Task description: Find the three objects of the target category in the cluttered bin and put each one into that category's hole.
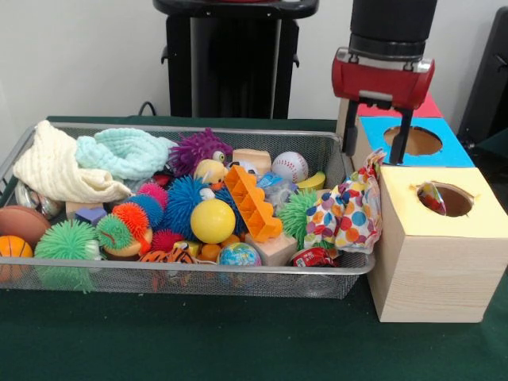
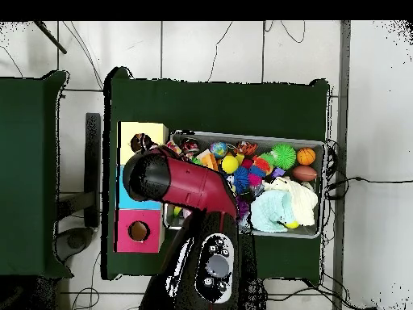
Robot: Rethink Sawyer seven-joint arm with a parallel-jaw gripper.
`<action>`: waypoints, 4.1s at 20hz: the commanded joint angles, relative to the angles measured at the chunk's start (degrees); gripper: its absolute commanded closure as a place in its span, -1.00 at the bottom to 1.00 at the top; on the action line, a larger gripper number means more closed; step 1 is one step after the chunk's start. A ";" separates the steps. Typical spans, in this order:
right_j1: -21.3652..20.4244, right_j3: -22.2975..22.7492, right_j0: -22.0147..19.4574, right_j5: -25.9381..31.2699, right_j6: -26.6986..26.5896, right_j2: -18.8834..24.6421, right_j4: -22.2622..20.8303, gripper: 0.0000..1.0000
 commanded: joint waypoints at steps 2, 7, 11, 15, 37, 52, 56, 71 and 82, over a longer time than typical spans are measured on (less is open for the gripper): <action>5.08 4.91 -1.99 -6.68 7.16 2.76 -3.66 -1.00; 6.81 5.26 -2.22 -9.22 7.62 3.45 -3.19 -1.00; 8.02 5.44 -2.45 -9.42 7.33 3.50 -2.91 -1.00; 7.97 6.50 -3.56 -7.71 6.11 4.16 -2.91 -1.00; 1.24 13.45 -6.66 -0.84 8.01 11.49 1.22 -1.00; -3.30 18.92 -12.80 -14.78 12.86 22.76 6.63 -1.00; -0.99 17.72 -16.04 -20.90 12.30 26.50 4.55 -1.00; 2.44 15.20 -20.45 -36.69 13.84 31.04 -2.08 -1.00; 2.11 12.24 -7.80 -24.62 8.35 14.67 7.12 -1.00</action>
